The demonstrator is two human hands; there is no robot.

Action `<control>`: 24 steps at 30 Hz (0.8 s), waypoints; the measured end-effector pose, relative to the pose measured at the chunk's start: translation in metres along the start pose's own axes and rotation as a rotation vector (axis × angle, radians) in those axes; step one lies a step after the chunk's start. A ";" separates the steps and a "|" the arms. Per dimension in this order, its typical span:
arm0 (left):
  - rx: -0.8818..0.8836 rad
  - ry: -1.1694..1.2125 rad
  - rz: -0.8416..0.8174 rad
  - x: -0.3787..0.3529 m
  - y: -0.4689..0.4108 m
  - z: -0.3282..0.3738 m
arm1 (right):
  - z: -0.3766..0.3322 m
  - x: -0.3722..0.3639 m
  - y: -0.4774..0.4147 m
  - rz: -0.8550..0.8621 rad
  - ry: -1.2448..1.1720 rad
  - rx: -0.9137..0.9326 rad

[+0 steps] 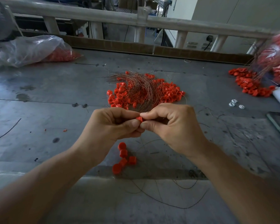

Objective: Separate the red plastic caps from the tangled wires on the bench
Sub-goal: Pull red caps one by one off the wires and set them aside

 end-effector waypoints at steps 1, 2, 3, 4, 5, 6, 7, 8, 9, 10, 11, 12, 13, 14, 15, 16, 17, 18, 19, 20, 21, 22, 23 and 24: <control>0.015 0.025 -0.002 0.000 0.000 0.001 | 0.000 0.000 0.000 0.011 -0.007 0.005; 0.028 0.046 -0.001 0.000 0.000 0.001 | 0.000 0.000 0.000 0.019 -0.020 0.006; 0.039 0.062 0.000 0.001 0.000 0.000 | 0.000 0.001 -0.001 0.020 -0.043 0.002; 0.045 0.069 -0.001 0.000 -0.001 0.000 | 0.001 0.001 -0.001 0.015 -0.075 -0.005; 0.048 0.070 -0.005 0.000 0.000 0.001 | 0.002 0.001 -0.001 0.005 -0.111 -0.012; 0.049 0.066 -0.009 -0.001 0.000 0.001 | 0.003 0.001 -0.002 -0.005 -0.142 -0.017; 0.050 0.061 -0.014 -0.001 0.000 0.000 | 0.003 0.001 -0.002 -0.014 -0.167 -0.021; 0.052 0.060 -0.020 -0.001 0.000 0.000 | 0.003 0.000 -0.002 -0.020 -0.185 -0.028; 0.057 0.059 -0.029 0.000 0.000 0.001 | 0.003 0.000 -0.002 -0.024 -0.198 -0.039; 0.064 0.054 -0.041 0.000 0.000 0.000 | 0.004 -0.001 -0.002 -0.028 -0.206 -0.050; 0.075 0.046 -0.057 0.001 0.000 0.000 | 0.004 -0.001 -0.002 -0.036 -0.214 -0.063; 0.088 0.042 -0.078 0.001 0.000 0.000 | 0.004 -0.002 -0.001 -0.047 -0.225 -0.077; 0.101 0.045 -0.100 0.001 0.001 0.000 | 0.003 -0.002 -0.001 -0.062 -0.239 -0.088; 0.113 0.050 -0.113 0.001 0.000 0.000 | 0.003 -0.002 -0.001 -0.077 -0.252 -0.095; 0.123 0.058 -0.119 0.001 0.000 0.000 | 0.003 -0.003 -0.001 -0.092 -0.266 -0.102; 0.130 0.067 -0.123 0.000 0.000 0.000 | 0.003 -0.003 -0.001 -0.106 -0.280 -0.112; 0.139 0.081 -0.126 0.000 0.000 0.000 | 0.003 -0.003 -0.001 -0.124 -0.291 -0.123; 0.147 0.092 -0.126 0.000 0.000 0.000 | 0.003 -0.003 -0.001 -0.154 -0.290 -0.130; 0.154 0.098 -0.124 0.000 0.001 0.000 | 0.003 -0.003 -0.002 -0.194 -0.275 -0.128; 0.161 0.097 -0.124 0.000 0.001 0.000 | 0.003 -0.004 -0.002 -0.238 -0.247 -0.114; 0.167 0.096 -0.126 0.000 0.002 0.000 | 0.003 -0.004 -0.002 -0.279 -0.217 -0.096; 0.172 0.093 -0.128 -0.001 0.003 -0.001 | 0.002 -0.005 -0.003 -0.308 -0.188 -0.078; 0.175 0.093 -0.131 -0.001 0.003 -0.001 | 0.001 -0.005 -0.003 -0.327 -0.160 -0.065; 0.177 0.097 -0.137 -0.001 0.003 -0.001 | 0.001 -0.005 -0.003 -0.332 -0.134 -0.057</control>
Point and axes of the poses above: each hand's wrist, its own y-axis away from the middle knuckle, its own x-axis out of the back of the hand, z = x × y, the point moved 4 cm from there along -y, towards the middle knuckle, and after that the axes turned 7 degrees about y, right-handed, at the moved point
